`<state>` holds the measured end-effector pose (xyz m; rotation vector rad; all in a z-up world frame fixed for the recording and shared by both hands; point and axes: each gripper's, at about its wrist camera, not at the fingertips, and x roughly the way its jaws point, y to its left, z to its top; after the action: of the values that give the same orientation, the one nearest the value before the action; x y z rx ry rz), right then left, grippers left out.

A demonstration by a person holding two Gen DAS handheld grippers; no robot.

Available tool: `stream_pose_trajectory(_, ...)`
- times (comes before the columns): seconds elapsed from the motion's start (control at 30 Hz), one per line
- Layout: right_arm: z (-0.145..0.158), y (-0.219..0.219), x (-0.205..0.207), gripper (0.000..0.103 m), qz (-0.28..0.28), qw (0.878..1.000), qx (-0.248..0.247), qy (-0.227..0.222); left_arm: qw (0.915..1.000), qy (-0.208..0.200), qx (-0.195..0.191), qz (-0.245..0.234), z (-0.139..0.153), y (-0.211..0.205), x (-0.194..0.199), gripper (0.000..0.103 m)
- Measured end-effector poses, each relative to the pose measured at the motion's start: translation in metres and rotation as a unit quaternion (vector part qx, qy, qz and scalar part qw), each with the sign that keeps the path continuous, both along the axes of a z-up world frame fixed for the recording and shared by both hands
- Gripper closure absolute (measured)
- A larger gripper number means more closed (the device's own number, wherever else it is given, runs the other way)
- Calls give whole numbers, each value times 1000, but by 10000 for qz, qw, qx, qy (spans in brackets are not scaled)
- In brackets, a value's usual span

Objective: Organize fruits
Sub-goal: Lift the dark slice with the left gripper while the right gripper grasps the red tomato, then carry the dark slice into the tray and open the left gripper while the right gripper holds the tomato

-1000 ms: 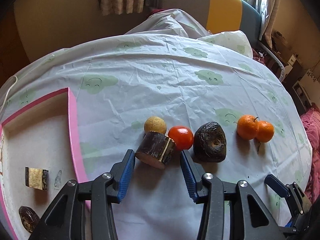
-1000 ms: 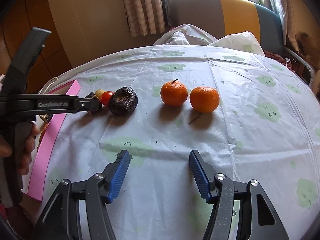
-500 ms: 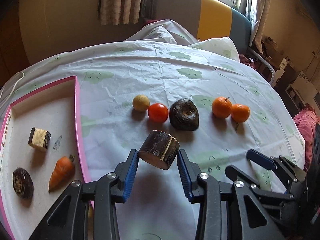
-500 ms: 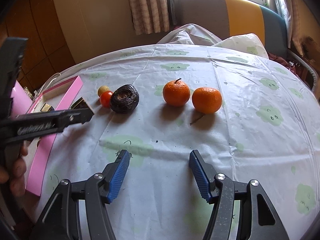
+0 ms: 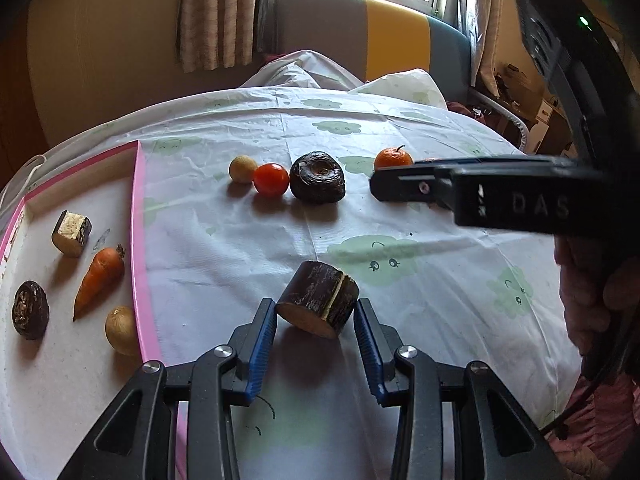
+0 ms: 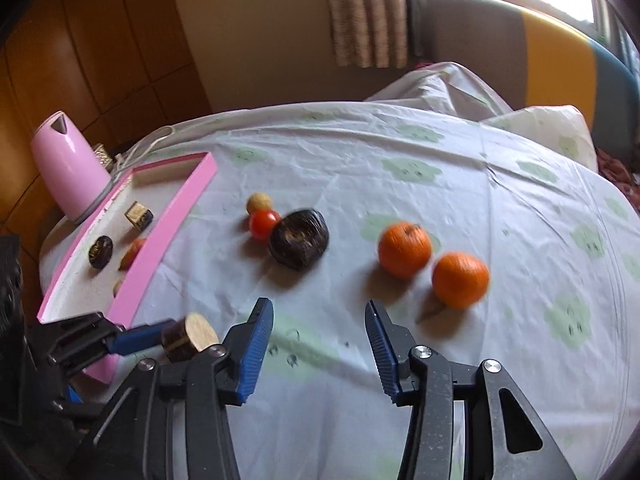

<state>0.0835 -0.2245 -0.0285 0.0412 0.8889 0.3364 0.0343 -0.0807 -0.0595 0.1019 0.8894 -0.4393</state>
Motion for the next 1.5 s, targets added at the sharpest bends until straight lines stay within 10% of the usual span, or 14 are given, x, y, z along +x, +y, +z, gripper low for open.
stream_pose_trajectory(0.6, -25, 103, 98, 70, 2020, 9629, -1754, 341, 9997, -138, -133, -119, -3, 0, -8, 63)
stream_pose_trajectory(1.3, 7, 14, 13, 76, 502, 9985, -31, 200, 9997, 57, -242, -8, 0, 3, -5, 63)
stream_pose_trajectory(1.5, -20, -5, -21, 76, -233, 9985, -245, 422, 9998, 16, -190, -17, 4, 1, -8, 63)
